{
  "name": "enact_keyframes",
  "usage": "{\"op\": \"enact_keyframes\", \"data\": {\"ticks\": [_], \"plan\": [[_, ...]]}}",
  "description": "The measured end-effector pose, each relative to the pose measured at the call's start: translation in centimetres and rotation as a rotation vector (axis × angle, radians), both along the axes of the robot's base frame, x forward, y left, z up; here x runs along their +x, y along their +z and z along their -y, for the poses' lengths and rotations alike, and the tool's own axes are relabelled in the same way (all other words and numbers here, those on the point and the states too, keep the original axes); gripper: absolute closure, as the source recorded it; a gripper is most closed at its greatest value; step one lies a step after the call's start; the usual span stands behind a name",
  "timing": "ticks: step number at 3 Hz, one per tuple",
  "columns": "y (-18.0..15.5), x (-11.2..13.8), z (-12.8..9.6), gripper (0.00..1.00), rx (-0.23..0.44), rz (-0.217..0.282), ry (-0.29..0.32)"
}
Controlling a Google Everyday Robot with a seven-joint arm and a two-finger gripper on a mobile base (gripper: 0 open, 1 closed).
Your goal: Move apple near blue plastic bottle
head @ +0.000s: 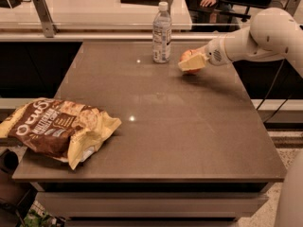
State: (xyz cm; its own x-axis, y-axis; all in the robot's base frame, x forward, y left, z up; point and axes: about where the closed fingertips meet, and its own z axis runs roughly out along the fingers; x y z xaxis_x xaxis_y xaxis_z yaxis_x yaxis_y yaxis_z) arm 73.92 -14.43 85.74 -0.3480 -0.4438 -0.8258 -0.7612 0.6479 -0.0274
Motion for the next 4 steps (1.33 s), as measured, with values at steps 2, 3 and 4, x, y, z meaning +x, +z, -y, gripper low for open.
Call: {"op": "enact_keyframes", "data": {"ticks": [2, 3, 4], "plan": [[0.0, -0.1, -1.6, 1.0, 0.109, 0.017, 0.003], [-0.1, -0.1, -2.0, 0.82, 0.109, 0.015, 0.007], [-0.2, -0.1, -2.2, 0.6, 0.111, 0.013, 0.01]]}}
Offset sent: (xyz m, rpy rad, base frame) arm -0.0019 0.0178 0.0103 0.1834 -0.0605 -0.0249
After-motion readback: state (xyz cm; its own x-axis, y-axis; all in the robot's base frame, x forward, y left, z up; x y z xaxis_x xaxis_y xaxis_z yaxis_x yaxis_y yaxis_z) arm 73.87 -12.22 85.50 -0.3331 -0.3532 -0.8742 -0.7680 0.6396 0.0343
